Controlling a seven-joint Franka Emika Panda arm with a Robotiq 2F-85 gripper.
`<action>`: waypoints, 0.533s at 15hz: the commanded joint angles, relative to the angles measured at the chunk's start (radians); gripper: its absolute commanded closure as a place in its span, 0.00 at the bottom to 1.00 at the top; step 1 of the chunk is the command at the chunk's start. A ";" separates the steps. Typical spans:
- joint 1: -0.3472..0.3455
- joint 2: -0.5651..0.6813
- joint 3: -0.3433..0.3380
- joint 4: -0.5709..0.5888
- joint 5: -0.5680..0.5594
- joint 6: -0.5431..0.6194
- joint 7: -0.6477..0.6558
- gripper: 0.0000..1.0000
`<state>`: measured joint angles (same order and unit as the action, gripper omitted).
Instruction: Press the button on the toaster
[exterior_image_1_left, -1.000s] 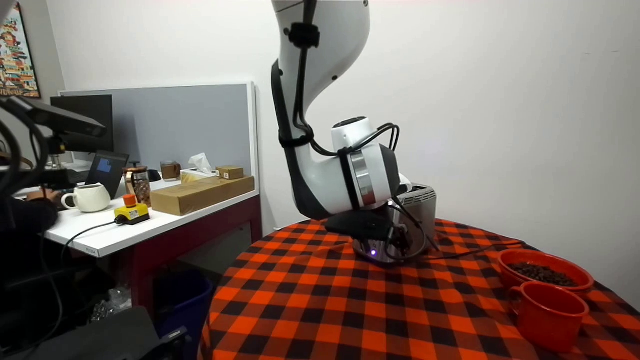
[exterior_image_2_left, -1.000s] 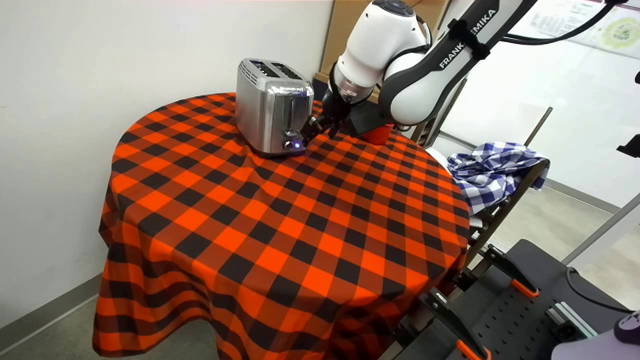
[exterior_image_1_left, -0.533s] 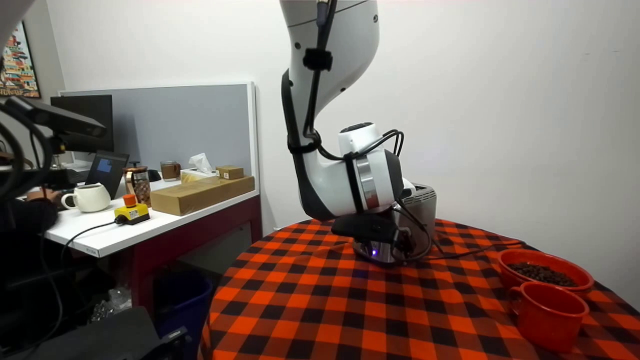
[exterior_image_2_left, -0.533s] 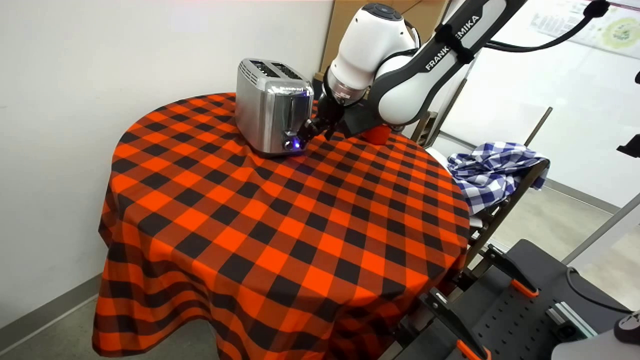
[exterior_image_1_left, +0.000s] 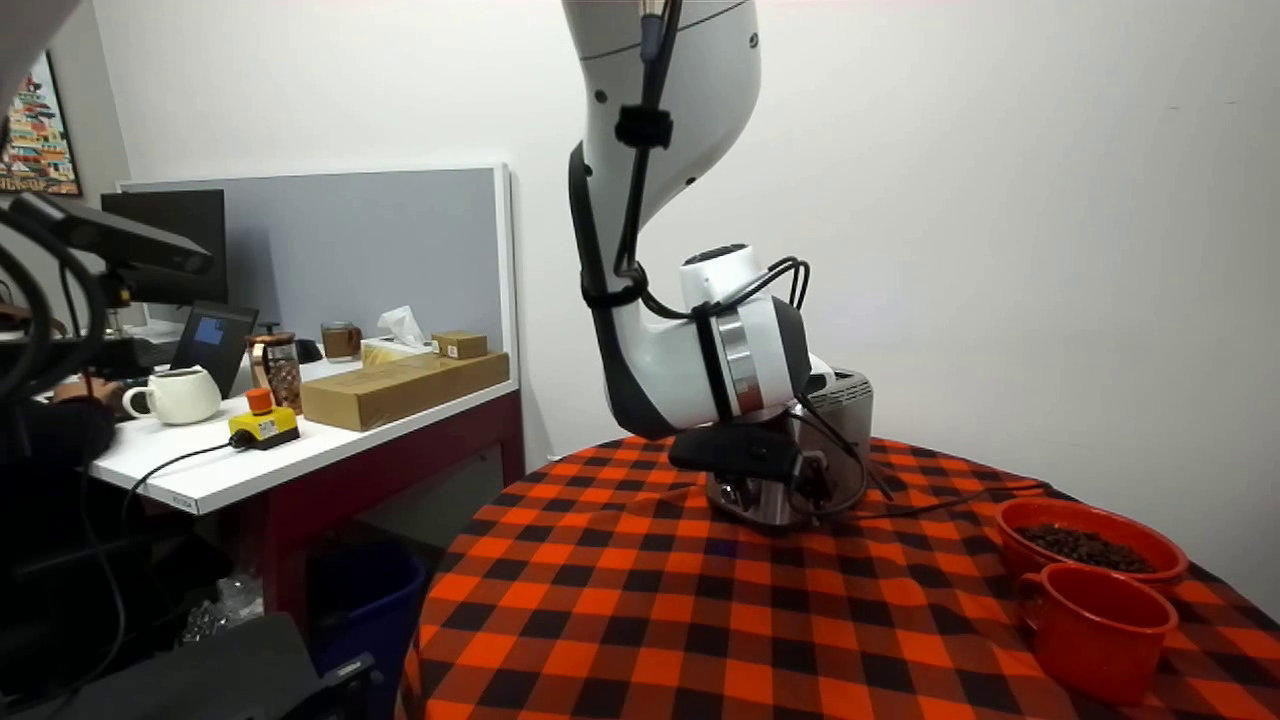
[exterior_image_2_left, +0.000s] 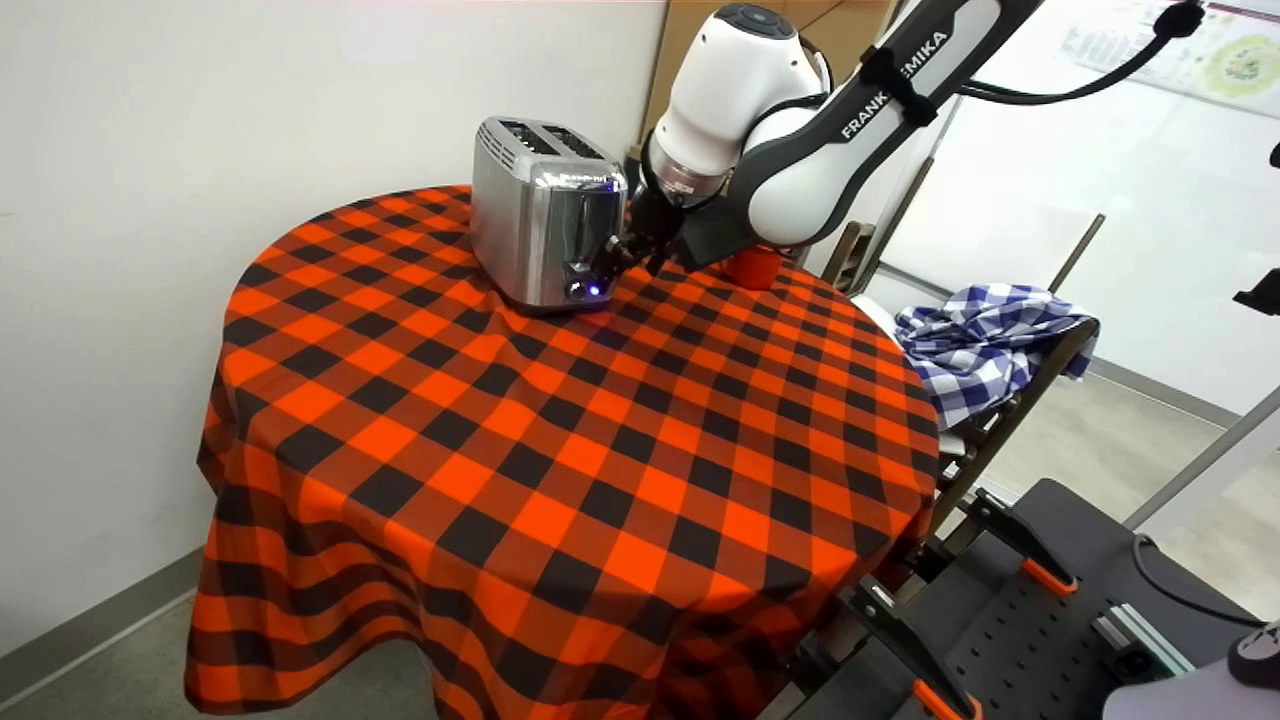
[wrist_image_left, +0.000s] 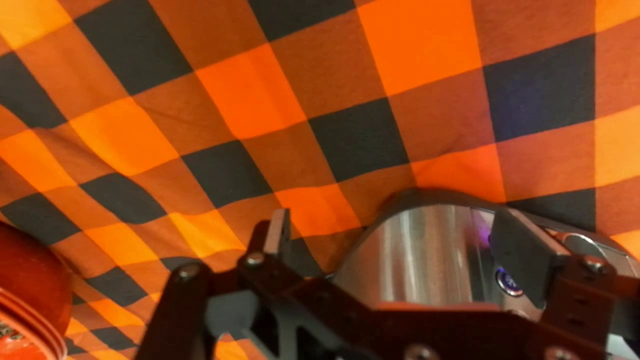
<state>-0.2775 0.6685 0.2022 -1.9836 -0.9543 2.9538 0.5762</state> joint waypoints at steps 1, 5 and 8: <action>-0.007 0.027 0.019 0.032 0.017 -0.021 -0.030 0.00; -0.013 0.038 0.030 0.037 0.021 -0.023 -0.032 0.00; 0.018 0.035 -0.008 0.048 -0.017 -0.007 0.007 0.00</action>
<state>-0.2803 0.6883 0.2137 -1.9740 -0.9526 2.9495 0.5761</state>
